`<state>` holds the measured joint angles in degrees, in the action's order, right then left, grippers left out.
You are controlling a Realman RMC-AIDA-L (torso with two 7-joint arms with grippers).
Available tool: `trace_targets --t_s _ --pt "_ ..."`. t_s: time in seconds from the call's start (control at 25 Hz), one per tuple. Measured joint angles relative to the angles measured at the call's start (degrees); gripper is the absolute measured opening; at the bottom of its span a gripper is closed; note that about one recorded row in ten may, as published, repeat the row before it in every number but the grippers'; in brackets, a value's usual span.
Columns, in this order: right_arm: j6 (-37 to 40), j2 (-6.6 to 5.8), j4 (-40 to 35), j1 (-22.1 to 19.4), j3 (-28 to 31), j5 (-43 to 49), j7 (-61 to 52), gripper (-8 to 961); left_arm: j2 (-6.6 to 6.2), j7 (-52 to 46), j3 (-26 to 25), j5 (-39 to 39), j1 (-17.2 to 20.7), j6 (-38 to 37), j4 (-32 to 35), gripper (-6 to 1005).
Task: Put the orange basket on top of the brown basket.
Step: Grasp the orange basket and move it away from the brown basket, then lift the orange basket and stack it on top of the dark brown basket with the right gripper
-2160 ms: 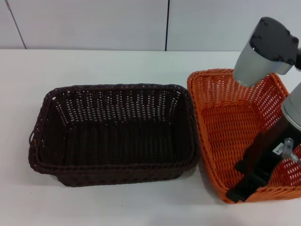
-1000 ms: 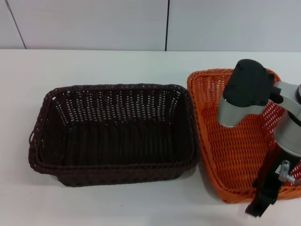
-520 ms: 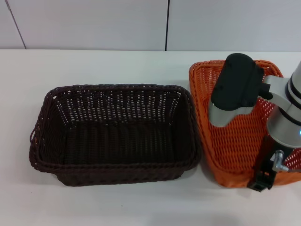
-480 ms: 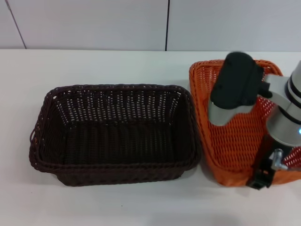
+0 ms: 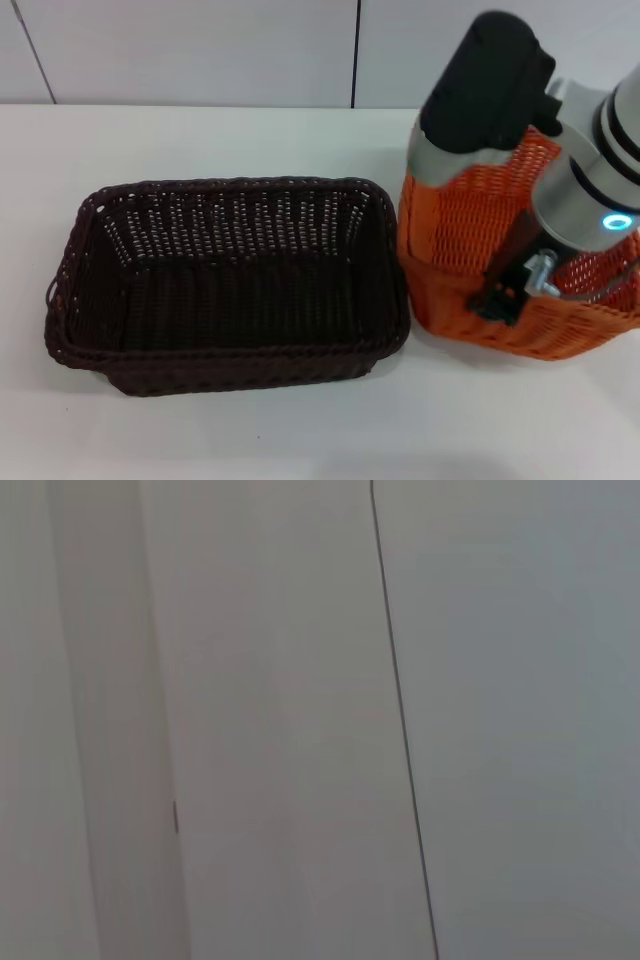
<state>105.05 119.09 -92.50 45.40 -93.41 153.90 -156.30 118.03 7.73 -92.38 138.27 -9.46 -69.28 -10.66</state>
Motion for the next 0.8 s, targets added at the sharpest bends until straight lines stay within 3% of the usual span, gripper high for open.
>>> trace_targets --t_s 0.24,0.8 --pt "-1.1 0.0 -2.1 0.7 -0.3 0.0 -2.8 176 -0.04 0.0 0.2 0.2 -0.6 0.0 0.1 780" --pt "-1.4 0.0 -9.8 0.9 0.4 4.7 -6.4 155 -0.27 0.0 0.2 0.2 -0.7 0.0 -0.1 779"
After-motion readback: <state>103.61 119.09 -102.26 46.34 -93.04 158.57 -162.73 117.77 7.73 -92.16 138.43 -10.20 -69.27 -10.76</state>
